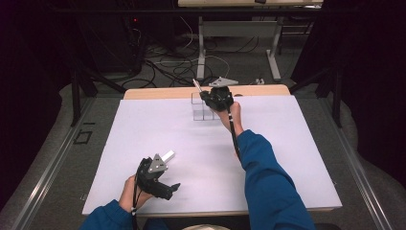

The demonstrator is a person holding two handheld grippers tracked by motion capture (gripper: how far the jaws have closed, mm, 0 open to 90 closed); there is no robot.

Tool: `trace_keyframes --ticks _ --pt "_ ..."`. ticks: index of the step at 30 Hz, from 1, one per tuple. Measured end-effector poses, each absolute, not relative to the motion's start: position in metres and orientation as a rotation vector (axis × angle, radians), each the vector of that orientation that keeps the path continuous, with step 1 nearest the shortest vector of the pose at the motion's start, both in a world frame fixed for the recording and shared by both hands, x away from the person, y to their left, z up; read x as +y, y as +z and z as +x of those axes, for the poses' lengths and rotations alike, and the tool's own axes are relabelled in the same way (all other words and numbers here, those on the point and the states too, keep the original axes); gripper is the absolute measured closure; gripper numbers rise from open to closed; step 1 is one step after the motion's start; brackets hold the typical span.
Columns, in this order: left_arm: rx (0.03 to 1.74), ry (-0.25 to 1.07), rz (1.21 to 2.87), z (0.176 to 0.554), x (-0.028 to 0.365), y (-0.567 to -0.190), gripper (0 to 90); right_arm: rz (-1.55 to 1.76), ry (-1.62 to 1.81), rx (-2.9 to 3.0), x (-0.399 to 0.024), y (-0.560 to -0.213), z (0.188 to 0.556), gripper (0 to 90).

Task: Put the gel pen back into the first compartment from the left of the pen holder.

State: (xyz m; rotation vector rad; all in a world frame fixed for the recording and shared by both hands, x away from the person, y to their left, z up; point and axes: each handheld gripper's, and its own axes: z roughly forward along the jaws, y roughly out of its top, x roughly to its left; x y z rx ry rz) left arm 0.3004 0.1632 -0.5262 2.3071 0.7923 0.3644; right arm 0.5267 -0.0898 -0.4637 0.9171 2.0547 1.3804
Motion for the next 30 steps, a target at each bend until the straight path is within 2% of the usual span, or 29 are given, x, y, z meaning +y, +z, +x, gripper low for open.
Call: trace_keyframes --ticks 11,30 --pt "0.792 0.343 2.322 0.302 0.165 -0.526 0.0 0.872 1.441 1.955 -0.076 -0.452 0.542 79.6" --pt "0.791 0.357 2.304 0.301 0.165 -0.526 0.0 0.861 1.461 1.873 -0.055 -0.464 0.555 79.5"
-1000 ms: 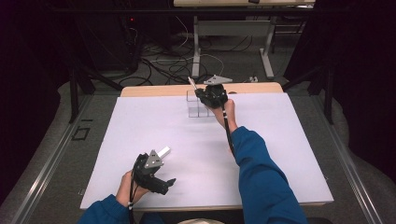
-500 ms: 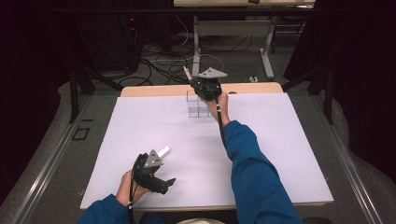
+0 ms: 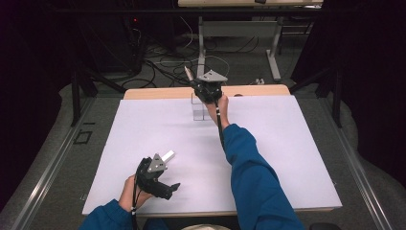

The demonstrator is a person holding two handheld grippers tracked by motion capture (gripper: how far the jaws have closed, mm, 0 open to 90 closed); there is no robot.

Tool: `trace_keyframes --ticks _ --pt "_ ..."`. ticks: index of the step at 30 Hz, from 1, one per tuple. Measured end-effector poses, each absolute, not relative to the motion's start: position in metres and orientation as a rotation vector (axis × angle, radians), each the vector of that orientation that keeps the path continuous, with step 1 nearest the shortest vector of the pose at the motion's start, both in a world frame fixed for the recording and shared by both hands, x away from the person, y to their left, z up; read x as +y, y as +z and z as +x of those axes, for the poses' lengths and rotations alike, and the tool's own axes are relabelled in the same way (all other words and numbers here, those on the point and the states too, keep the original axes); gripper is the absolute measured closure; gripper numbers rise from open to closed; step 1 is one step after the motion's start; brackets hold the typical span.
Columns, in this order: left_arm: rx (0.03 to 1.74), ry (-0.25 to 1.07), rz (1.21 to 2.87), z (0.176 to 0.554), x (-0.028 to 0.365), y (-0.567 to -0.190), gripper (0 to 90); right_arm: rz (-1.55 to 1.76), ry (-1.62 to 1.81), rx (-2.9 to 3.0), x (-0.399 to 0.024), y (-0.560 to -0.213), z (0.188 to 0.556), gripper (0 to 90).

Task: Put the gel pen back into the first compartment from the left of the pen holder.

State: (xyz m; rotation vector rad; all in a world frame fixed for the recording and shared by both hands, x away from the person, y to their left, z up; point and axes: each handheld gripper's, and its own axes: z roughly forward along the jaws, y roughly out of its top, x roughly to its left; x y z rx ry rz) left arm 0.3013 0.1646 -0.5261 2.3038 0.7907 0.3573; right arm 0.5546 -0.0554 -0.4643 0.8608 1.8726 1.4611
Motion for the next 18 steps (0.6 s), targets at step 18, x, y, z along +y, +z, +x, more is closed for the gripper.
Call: trace_keyframes --ticks 18 --pt "0.787 0.366 2.299 0.300 0.165 -0.525 0.0 0.930 1.249 2.112 -0.054 -0.462 0.550 47.2"
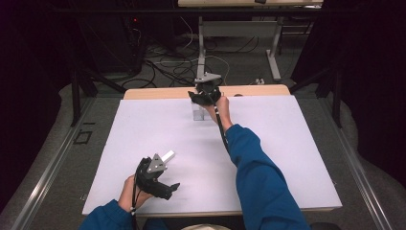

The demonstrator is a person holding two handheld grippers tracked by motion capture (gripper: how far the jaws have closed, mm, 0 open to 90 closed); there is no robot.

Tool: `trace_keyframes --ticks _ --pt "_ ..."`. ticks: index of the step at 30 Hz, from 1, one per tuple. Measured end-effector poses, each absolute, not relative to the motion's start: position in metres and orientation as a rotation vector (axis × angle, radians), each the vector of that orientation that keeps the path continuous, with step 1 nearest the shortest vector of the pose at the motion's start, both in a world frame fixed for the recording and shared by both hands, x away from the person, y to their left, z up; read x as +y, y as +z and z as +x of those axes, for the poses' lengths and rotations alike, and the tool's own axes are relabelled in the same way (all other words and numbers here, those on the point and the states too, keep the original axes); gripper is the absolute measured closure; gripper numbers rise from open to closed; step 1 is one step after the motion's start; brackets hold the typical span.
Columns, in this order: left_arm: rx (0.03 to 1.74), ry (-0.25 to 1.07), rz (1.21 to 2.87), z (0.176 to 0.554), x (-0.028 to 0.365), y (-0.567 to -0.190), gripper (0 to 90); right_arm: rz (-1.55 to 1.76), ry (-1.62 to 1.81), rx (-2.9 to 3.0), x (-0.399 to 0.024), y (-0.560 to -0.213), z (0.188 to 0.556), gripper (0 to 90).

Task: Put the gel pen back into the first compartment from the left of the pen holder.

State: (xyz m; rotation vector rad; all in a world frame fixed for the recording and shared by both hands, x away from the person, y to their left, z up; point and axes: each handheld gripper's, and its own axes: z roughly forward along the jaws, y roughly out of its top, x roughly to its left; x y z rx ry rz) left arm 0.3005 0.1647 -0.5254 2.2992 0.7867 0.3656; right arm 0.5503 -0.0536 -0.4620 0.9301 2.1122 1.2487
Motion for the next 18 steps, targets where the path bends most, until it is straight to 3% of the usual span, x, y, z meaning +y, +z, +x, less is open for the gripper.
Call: trace_keyframes --ticks 7,18 --pt "0.786 0.372 2.307 0.300 0.164 -0.526 0.0 0.934 1.228 2.266 -0.072 -0.453 0.527 22.8" --pt "0.791 0.373 2.309 0.301 0.164 -0.526 0.0 0.907 1.173 2.410 -0.101 -0.455 0.485 13.3"
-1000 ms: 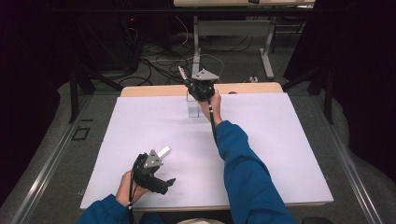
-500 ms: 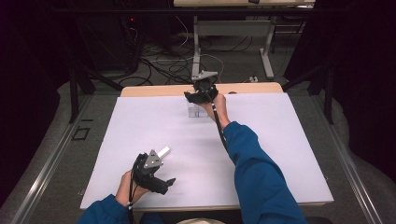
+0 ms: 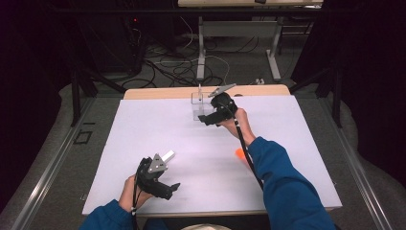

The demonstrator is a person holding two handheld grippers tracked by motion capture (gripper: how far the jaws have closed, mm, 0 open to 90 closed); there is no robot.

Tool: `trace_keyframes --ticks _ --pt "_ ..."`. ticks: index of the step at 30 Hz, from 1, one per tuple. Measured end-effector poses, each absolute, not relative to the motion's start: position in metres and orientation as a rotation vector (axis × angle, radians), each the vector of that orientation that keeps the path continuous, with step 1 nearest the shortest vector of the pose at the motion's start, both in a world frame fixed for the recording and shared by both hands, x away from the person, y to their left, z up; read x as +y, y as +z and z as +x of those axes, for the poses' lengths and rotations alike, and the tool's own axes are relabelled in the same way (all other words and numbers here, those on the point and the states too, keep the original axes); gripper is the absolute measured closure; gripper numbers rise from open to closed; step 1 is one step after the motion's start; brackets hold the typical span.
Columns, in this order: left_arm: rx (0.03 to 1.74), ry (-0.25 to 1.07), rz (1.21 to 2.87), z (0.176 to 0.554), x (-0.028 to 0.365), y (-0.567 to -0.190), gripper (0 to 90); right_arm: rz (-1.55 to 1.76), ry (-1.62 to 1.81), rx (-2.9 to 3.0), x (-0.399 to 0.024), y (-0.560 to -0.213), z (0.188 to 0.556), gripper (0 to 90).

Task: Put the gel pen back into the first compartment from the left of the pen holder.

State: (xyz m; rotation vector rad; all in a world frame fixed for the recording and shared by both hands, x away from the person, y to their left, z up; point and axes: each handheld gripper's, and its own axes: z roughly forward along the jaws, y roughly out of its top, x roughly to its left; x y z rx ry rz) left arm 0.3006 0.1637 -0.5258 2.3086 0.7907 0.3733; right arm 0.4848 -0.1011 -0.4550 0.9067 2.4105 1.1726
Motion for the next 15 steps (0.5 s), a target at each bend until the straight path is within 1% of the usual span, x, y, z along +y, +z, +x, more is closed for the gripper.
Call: trace_keyframes --ticks 5,15 --pt "0.791 0.373 2.309 0.301 0.164 -0.526 0.0 0.901 1.116 2.456 -0.117 -0.453 0.466 11.1" --pt "0.792 0.373 2.310 0.300 0.163 -0.526 0.0 0.904 1.095 2.502 -0.141 -0.462 0.436 7.6"
